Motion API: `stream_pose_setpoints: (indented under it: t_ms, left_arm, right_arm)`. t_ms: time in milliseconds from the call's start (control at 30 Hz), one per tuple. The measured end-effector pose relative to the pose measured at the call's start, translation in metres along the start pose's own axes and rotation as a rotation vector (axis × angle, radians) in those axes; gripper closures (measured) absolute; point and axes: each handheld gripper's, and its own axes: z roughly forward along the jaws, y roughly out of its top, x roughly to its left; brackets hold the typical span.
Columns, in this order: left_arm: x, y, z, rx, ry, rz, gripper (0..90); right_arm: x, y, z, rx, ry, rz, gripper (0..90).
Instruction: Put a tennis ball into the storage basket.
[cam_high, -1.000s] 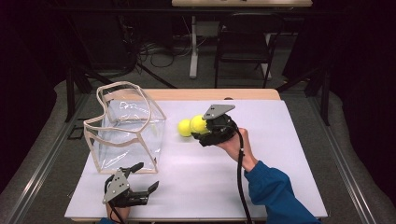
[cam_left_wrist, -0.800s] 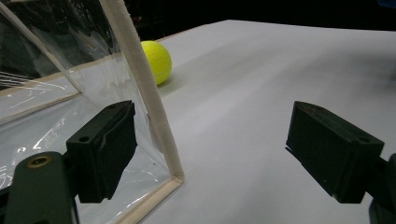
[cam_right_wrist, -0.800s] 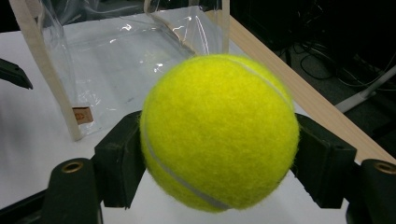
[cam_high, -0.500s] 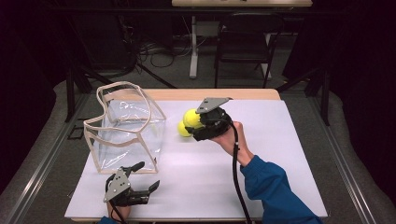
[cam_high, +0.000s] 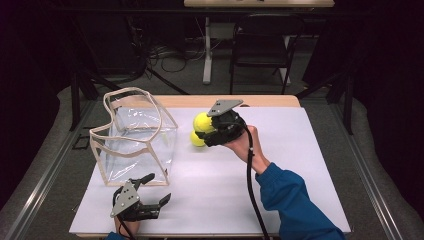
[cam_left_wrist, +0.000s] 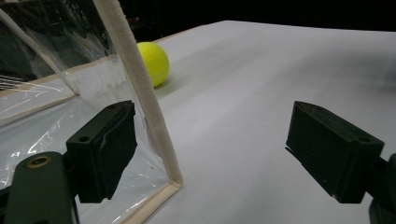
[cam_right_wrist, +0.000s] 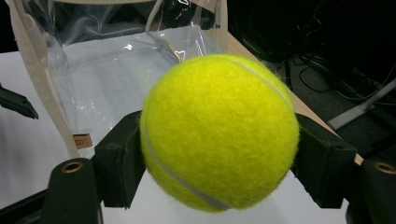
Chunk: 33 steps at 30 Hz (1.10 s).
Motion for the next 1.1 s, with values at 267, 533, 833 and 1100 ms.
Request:
stream_pose_setpoints:
  t_ms: [267, 533, 833, 1100]
  left_arm:
    - [-0.001, 0.001, 0.0, 0.001, -0.002, 0.005, 15.9]
    - [-0.001, 0.0, 0.001, 0.001, -0.003, 0.001, 15.9]
    - [-0.001, 0.0, 0.0, -0.002, -0.007, 0.0, 15.9]
    - [-0.001, 0.001, -0.001, 0.001, -0.006, 0.004, 15.9]
  right_arm:
    - [0.0, 0.008, 0.005, -0.003, 0.009, -0.001, 25.8]
    - [-0.002, 0.019, 0.006, -0.015, 0.015, -0.011, 25.8]
    - [0.0, 0.025, 0.011, -0.02, 0.026, -0.013, 25.8]
    - [0.001, 0.031, 0.015, -0.029, 0.036, -0.009, 25.8]
